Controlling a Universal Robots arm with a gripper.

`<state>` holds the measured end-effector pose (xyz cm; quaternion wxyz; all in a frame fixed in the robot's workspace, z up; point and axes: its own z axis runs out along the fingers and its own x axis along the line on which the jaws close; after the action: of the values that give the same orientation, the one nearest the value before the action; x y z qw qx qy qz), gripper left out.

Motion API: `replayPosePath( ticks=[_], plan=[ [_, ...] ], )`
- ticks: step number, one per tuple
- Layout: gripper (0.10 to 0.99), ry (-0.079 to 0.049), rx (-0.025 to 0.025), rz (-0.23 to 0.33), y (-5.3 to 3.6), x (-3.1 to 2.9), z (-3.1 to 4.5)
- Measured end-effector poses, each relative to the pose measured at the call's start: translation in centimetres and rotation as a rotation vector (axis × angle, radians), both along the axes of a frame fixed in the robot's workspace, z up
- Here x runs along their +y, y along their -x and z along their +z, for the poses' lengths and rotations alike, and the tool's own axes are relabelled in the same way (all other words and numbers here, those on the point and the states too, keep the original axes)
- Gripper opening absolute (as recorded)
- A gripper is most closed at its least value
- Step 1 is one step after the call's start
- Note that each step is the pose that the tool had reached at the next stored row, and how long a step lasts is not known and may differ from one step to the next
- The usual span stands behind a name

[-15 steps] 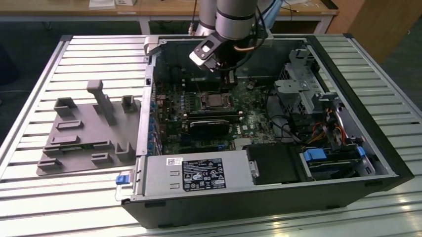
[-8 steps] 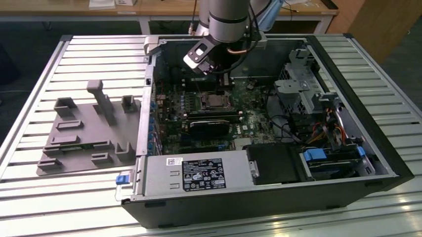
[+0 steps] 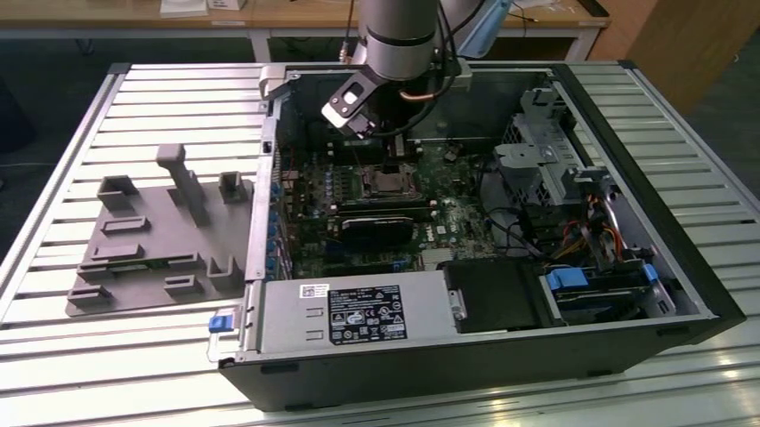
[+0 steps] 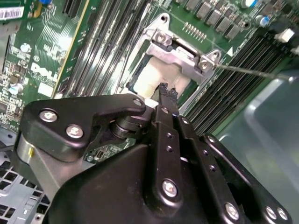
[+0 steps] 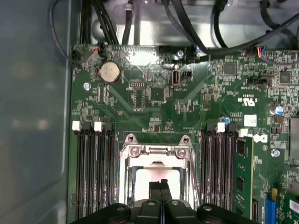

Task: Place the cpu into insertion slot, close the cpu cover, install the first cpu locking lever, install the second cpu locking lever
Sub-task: 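Close the cpu cover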

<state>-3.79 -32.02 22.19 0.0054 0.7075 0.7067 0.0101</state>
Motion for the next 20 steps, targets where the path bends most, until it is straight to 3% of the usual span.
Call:
replayPosePath(
  ticks=[8, 20],
  plan=[
    [0.106, 0.000, -0.0002, 0.013, 0.09, 0.00, -0.01],
    [0.106, 0.006, -0.0001, 0.225, 0.09, 0.00, -0.05]
  ],
)
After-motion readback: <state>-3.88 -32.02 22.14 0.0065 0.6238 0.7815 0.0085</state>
